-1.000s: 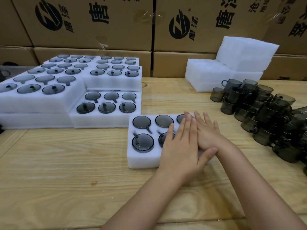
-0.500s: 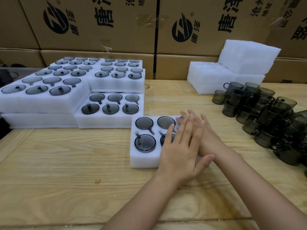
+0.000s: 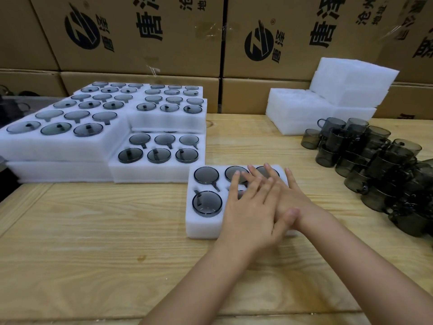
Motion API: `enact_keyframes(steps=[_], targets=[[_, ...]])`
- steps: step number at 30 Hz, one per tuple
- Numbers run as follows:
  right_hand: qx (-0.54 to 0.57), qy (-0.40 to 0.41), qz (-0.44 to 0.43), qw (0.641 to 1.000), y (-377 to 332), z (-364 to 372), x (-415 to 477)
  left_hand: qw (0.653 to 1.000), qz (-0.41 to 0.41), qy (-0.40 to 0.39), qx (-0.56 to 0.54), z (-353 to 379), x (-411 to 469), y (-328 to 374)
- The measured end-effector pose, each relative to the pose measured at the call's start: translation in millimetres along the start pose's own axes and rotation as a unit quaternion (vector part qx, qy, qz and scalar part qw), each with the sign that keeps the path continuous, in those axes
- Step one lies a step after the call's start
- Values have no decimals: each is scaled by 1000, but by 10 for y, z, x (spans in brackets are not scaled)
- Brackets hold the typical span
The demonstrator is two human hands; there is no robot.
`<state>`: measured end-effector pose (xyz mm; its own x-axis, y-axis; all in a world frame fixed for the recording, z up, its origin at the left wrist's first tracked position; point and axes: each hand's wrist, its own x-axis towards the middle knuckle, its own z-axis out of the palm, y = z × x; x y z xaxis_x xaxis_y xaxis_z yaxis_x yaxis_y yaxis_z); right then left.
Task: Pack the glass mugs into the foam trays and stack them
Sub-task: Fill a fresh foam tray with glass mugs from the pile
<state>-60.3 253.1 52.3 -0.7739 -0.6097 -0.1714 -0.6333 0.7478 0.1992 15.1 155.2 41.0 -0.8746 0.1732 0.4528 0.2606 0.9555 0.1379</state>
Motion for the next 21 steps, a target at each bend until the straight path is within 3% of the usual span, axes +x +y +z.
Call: enact_keyframes(steps=[3, 5, 6, 9, 10, 13, 15, 16, 17, 18, 19, 20, 21], targets=[[125, -2, 17, 992, 1, -17, -2, 987, -34, 133, -87, -137, -73, -276], [196, -7, 39, 980, -8, -46, -4, 951, -119, 219, -184, -207, -119, -576], [194, -11, 46, 980, -23, -52, -1, 919, -180, 242, -252, -225, -142, -734], [153, 15, 62, 986, -62, -6, 4, 773, -358, 265, -451, -150, -195, -1064], [148, 21, 64, 987, -74, 5, -5, 748, -386, 254, -476, -91, -217, -1114], [189, 33, 61, 979, -78, 29, -10, 755, -400, 183, -486, 102, -301, -1148], [256, 115, 73, 957, -62, 61, -25, 757, -393, 163, -496, 127, -315, -1158], [325, 200, 102, 919, -49, 94, -49, 761, -392, 152, -495, 118, -320, -1178], [419, 292, 149, 847, -25, 144, -91, 769, -390, 143, -486, 102, -328, -1195], [519, 354, 198, 752, -1, 198, -144, 777, -390, 138, -474, 84, -344, -1209], [604, 367, 240, 666, 27, 254, -204, 783, -393, 139, -461, 70, -369, -1214], [665, 327, 267, 616, 51, 299, -251, 788, -396, 146, -449, 58, -392, -1208], [703, 260, 267, 606, 70, 348, -278, 791, -399, 156, -437, 42, -410, -1196]])
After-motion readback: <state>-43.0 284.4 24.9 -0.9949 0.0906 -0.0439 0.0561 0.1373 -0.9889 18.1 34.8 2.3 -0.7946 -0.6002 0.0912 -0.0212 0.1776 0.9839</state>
